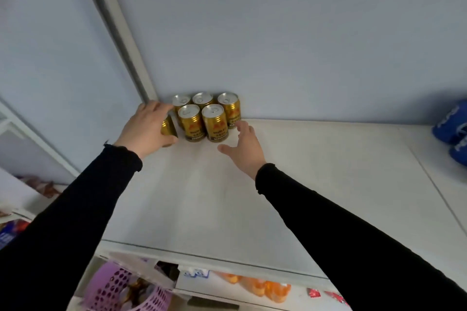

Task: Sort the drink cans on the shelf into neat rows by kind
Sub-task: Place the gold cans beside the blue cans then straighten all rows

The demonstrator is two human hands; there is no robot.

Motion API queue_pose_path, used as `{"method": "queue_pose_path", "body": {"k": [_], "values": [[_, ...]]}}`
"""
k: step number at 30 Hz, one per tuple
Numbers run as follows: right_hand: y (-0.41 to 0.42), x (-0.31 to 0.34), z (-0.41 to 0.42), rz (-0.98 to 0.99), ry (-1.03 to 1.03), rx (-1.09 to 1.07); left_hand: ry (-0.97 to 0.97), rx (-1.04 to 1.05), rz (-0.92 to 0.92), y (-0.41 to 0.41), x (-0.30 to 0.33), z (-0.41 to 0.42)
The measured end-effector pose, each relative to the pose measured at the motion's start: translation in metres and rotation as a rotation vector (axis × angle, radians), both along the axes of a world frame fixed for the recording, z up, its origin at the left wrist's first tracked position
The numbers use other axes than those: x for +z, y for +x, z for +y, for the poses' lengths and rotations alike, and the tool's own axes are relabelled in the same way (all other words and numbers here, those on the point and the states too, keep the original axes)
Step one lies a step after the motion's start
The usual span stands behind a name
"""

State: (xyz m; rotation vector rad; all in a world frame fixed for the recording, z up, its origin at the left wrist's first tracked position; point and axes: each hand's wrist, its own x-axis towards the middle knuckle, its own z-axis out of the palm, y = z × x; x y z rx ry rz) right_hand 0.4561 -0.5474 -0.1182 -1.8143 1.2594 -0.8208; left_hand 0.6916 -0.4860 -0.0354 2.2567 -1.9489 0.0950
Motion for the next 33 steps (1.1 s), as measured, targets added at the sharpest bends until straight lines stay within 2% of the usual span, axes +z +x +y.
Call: {"method": "queue_pose_path", "body": {"k": [4,9,14,20,26,33], "values": [[0.029,-0.005,-0.016,-0.013,-0.022,-0.074,0.085,0.035,-0.007,0.029,0.001,-0.021],[0.054,-0.011,-0.028,-0.029,-0.043,-0.138,0.238,-0.031,-0.051,0.04,-0.003,-0.038],[0.064,-0.014,-0.035,-0.022,-0.033,-0.21,0.256,-0.01,-0.058,0.041,-0.004,-0.041],[0.049,-0.017,-0.03,-0.009,-0.051,-0.158,0.314,-0.02,-0.073,0.025,0.003,-0.021],[-0.013,-0.015,-0.004,-0.144,0.015,-0.167,0.32,-0.166,-0.004,-0.043,0.012,-0.014],[-0.153,0.008,0.012,-0.173,-0.007,-0.328,0.194,-0.391,0.134,-0.163,0.01,-0.046]]}}
